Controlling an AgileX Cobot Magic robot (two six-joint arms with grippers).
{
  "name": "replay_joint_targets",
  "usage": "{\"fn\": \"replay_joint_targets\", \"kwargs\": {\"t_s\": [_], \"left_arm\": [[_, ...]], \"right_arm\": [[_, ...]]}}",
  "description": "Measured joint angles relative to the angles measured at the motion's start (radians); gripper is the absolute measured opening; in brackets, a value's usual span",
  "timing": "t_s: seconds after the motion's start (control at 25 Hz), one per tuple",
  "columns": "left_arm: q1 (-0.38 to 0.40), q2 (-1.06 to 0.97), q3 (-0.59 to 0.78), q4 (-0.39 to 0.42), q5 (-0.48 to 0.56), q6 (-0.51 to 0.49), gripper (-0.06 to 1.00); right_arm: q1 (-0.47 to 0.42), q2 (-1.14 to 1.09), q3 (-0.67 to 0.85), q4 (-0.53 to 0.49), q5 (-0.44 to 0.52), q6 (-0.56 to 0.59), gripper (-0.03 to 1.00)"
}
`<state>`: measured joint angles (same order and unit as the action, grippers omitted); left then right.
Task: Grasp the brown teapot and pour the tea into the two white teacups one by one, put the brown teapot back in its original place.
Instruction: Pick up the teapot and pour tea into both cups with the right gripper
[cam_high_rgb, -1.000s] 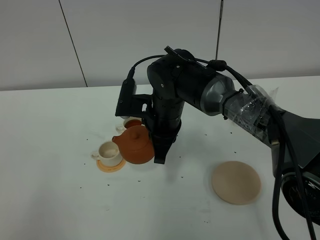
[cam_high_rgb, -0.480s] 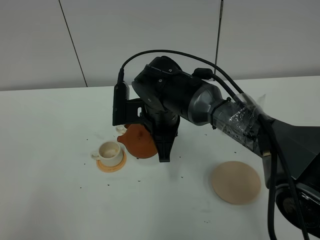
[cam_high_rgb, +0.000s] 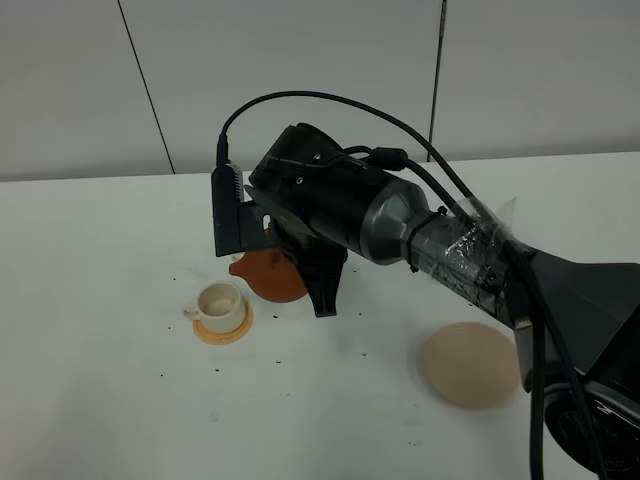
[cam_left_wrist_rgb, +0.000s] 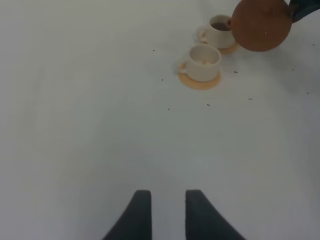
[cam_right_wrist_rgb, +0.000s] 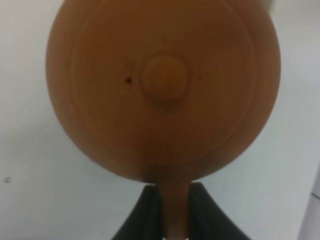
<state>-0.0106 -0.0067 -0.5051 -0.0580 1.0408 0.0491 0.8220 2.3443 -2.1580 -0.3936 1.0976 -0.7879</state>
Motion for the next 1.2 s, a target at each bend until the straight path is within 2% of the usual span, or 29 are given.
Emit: {"fn": "replay_joint_targets", "kwargs": {"t_s": [0.4,1.2], "left_arm": [[0.0,0.0,0.0,0.0,0.0,0.0,0.24],[0.0,0.0,0.0,0.0,0.0,0.0,0.24]], "right_arm": [[0.024,0.0,0.0,-0.132,-0.032,0.032,0.1],[0.092,0.0,0.0,-0.234,-0.056,0.04,0.1]]}}
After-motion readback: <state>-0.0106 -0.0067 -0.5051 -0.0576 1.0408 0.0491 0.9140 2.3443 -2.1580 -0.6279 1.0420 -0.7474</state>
